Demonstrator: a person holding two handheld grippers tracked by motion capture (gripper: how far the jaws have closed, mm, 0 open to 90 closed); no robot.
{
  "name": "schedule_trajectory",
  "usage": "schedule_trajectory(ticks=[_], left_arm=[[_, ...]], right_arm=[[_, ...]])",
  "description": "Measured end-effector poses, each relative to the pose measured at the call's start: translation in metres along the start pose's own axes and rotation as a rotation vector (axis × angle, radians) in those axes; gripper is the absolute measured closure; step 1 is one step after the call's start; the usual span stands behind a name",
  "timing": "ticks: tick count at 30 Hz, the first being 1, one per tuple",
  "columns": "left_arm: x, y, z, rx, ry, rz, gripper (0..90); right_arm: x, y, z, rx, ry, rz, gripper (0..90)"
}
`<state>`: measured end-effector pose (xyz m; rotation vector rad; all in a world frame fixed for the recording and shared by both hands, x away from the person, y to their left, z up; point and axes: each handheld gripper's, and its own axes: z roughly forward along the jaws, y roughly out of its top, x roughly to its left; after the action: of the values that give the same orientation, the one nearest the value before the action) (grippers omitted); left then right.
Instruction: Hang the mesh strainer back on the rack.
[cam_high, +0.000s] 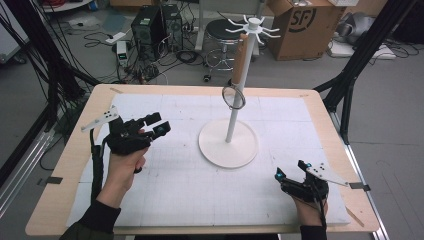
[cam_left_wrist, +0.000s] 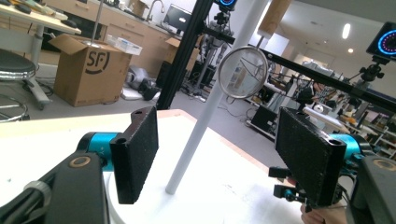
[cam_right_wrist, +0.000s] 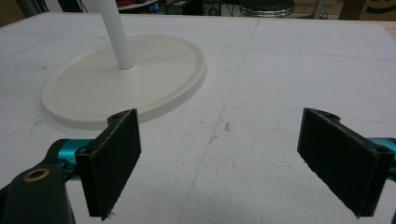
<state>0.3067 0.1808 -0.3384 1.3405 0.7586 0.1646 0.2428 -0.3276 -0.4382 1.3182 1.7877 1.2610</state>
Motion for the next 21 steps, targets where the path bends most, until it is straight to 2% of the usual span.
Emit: schedule_trajectory(ticks=[8, 10, 12, 16, 21], left_arm=[[0.001, -0.018, -0.019, 0.013, 0.019, 0.019, 30.8], [0.001, -0.024, -0.024, 0.009, 0.022, 0.008, 30.8], [0.003, -0.030, -0.028, 0.015, 0.049, 0.024, 30.8], [0.006, -0.045, -0.034, 0.022, 0.082, 0.032, 30.8], [0.011, -0.061, -0.040, 0.045, 0.098, 0.025, 30.6]], right_arm=[[0.002, 0.000, 0.003, 0.005, 0.009, -0.003, 12.7], [0.003, 0.000, 0.004, 0.009, 0.012, -0.005, 12.7], [0.003, 0.001, 0.004, 0.009, 0.014, -0.005, 12.7], [0.002, 0.001, 0.004, -0.003, 0.006, 0.001, 12.7], [0.004, 0.002, 0.005, 0.003, 0.013, -0.002, 12.7]])
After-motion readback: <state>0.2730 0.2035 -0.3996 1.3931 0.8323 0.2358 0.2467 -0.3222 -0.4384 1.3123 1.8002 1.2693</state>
